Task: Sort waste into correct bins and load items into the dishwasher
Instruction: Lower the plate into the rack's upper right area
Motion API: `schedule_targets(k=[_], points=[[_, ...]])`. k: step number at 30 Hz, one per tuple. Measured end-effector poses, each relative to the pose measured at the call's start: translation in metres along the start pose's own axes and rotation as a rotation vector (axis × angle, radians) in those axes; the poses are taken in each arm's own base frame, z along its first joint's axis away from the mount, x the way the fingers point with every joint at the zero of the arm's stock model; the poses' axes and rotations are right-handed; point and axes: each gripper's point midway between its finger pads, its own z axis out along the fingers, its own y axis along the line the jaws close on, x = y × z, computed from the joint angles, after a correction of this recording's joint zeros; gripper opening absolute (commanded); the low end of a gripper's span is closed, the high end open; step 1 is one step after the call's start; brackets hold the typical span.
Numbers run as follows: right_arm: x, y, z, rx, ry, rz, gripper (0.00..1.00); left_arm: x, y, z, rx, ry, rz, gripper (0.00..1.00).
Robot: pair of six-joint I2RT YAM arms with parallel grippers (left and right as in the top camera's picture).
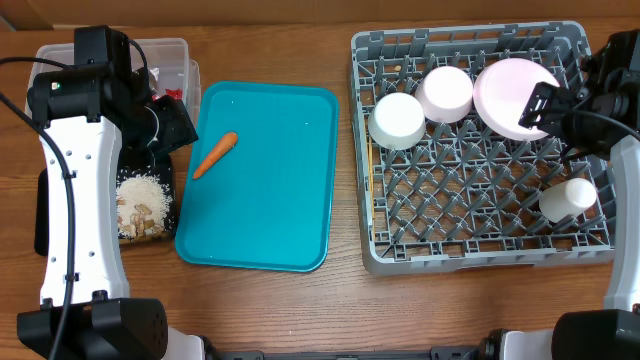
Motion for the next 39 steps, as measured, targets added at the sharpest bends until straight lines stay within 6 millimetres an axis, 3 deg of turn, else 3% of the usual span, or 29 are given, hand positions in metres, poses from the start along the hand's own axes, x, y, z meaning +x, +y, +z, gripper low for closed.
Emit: schedule_targets(k=[5,9,16,23,31,39], points=[[-0.009,0.009,0.004,-0.003,-0.033,-0.093,1.0,0.0,0.0,0.0,0.0,0.0,0.0,0.66],[-0.014,0.019,0.021,0.038,-0.038,-0.195,1.0,0.0,0.0,0.0,0.0,0.0,0.0,0.66],[-0.009,0.026,0.096,0.19,0.067,-0.321,1.0,0.0,0.0,0.0,0.0,-0.001,0.0,0.67],[-0.013,0.027,0.14,0.346,0.06,-0.386,1.0,-0.001,0.0,0.0,-0.002,-0.006,0.001,0.68],[-0.001,0.02,0.165,0.421,0.118,-0.415,1.0,-0.002,0.0,0.0,-0.001,-0.009,0.001,0.68],[-0.006,0.009,0.163,0.528,0.084,-0.364,1.0,-0.003,0.0,0.0,0.0,-0.011,0.002,0.68]])
